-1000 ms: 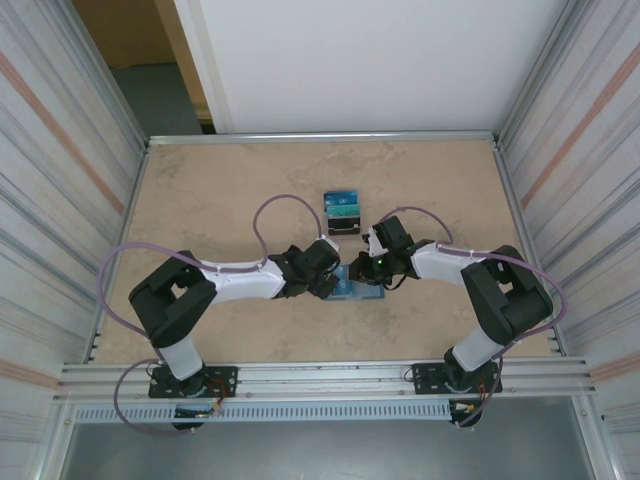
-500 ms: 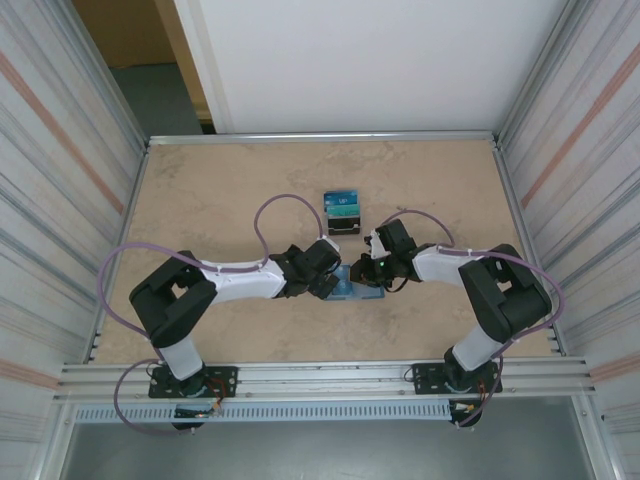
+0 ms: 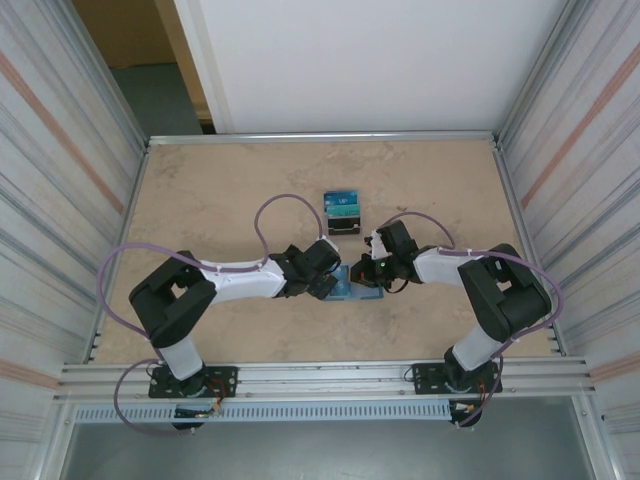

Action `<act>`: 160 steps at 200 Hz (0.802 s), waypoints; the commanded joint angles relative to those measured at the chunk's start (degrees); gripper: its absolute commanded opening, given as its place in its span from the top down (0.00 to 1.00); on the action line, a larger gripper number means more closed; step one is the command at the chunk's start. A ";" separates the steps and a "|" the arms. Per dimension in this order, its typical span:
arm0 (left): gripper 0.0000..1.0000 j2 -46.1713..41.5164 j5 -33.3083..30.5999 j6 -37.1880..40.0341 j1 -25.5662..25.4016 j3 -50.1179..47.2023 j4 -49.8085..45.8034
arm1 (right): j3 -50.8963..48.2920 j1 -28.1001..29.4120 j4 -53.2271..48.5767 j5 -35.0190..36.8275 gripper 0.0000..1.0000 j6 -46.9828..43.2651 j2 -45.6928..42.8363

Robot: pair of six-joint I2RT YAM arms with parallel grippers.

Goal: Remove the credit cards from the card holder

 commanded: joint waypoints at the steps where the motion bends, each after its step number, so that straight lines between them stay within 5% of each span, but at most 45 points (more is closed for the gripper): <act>1: 0.01 -1.82 -0.29 0.39 -0.46 -0.01 -3.62 | -0.76 -0.04 -1.73 -0.15 1.00 0.10 -0.26; 160: 0.01 -2.18 0.62 2.98 -0.46 4.47 0.32 | 2.85 -0.21 -10.76 4.71 1.00 -3.52 -1.21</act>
